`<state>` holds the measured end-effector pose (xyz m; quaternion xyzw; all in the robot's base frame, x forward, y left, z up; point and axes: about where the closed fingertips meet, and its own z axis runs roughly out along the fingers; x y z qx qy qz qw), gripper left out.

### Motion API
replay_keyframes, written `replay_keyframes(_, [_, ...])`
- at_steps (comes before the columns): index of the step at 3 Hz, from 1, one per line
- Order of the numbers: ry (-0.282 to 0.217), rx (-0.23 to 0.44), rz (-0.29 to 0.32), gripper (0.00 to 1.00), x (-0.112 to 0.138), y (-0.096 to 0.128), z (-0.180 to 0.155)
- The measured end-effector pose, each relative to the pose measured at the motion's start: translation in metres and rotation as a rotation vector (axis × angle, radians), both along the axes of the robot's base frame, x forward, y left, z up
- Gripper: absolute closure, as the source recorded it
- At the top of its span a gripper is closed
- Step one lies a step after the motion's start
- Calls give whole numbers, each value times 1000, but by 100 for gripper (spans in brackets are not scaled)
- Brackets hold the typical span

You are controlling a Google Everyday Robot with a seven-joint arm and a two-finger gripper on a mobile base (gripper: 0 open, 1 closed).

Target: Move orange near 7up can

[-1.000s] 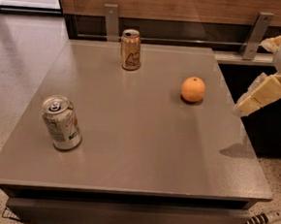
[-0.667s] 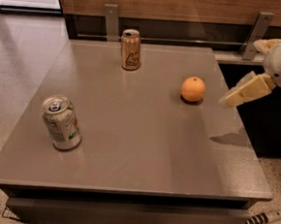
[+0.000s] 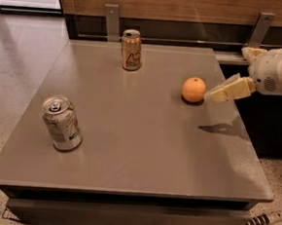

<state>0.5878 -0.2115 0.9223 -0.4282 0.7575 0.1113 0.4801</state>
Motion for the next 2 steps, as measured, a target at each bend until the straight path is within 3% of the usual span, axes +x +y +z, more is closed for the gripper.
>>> replay_keyframes(2, [4, 49, 26, 0, 6, 6, -7])
